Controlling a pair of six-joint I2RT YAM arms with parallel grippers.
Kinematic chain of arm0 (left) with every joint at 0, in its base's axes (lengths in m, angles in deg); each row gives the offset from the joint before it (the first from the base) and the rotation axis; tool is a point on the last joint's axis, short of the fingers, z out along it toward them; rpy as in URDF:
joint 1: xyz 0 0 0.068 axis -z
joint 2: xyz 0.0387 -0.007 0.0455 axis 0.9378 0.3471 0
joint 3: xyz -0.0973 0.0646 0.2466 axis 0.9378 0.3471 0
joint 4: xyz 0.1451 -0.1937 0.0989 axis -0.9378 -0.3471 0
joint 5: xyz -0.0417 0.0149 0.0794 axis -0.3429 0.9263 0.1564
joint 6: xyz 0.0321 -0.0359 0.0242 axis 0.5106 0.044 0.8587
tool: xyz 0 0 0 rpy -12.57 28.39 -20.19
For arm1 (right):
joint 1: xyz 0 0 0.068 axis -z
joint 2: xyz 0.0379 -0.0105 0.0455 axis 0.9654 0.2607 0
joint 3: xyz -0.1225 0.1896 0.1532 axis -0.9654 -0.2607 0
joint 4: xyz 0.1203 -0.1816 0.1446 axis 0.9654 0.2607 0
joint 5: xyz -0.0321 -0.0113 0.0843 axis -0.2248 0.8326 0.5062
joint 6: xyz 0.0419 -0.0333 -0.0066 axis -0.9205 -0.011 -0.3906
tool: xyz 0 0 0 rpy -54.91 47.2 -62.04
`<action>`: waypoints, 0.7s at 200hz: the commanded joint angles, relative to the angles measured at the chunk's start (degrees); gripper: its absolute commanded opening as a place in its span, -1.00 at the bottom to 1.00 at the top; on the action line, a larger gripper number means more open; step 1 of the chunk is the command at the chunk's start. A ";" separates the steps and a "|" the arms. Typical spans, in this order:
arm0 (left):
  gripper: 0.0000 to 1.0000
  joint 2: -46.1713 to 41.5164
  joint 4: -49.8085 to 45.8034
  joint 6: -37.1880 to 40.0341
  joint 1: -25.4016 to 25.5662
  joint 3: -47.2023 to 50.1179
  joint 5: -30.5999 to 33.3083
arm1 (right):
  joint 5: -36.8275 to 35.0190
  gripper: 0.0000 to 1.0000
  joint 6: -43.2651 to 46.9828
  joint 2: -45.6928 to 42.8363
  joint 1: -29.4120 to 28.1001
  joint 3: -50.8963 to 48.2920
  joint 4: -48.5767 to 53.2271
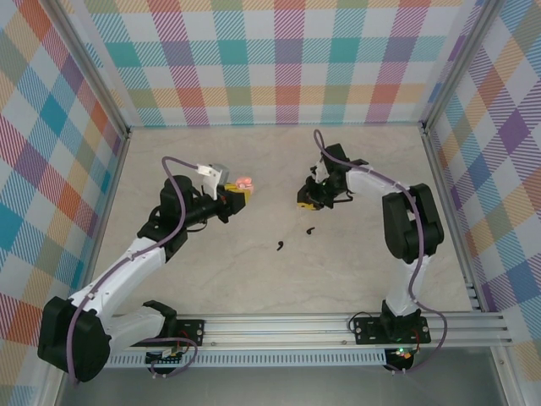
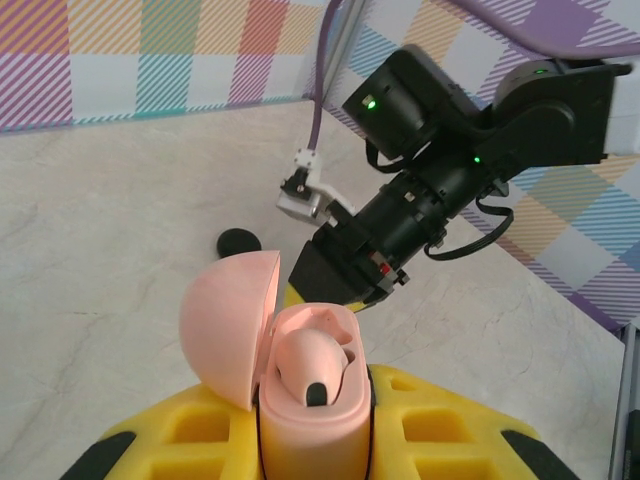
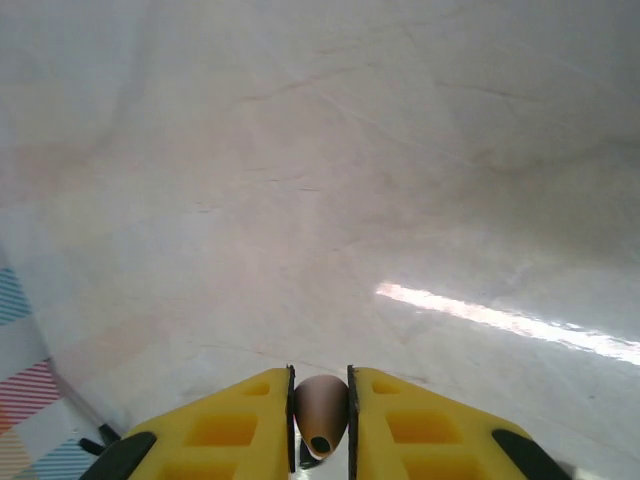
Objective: Insert wireless bluetooth earbuds into charging case
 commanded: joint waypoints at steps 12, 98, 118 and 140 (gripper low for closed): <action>-0.70 2.02 6.42 -2.60 1.40 0.61 -1.00 | 7.75 -0.58 -2.55 -5.95 0.83 -3.41 -9.58; -0.70 5.66 16.03 -6.06 2.31 2.47 -1.38 | 13.17 -0.58 -4.33 -17.33 1.15 -6.58 -16.14; -0.69 6.32 19.13 -6.84 2.29 3.55 -1.54 | 14.01 -0.58 -4.82 -20.17 1.13 -7.20 -17.77; -0.69 7.40 21.32 -7.61 2.34 3.94 -1.75 | 14.89 -0.57 -4.82 -22.43 1.11 -7.16 -18.34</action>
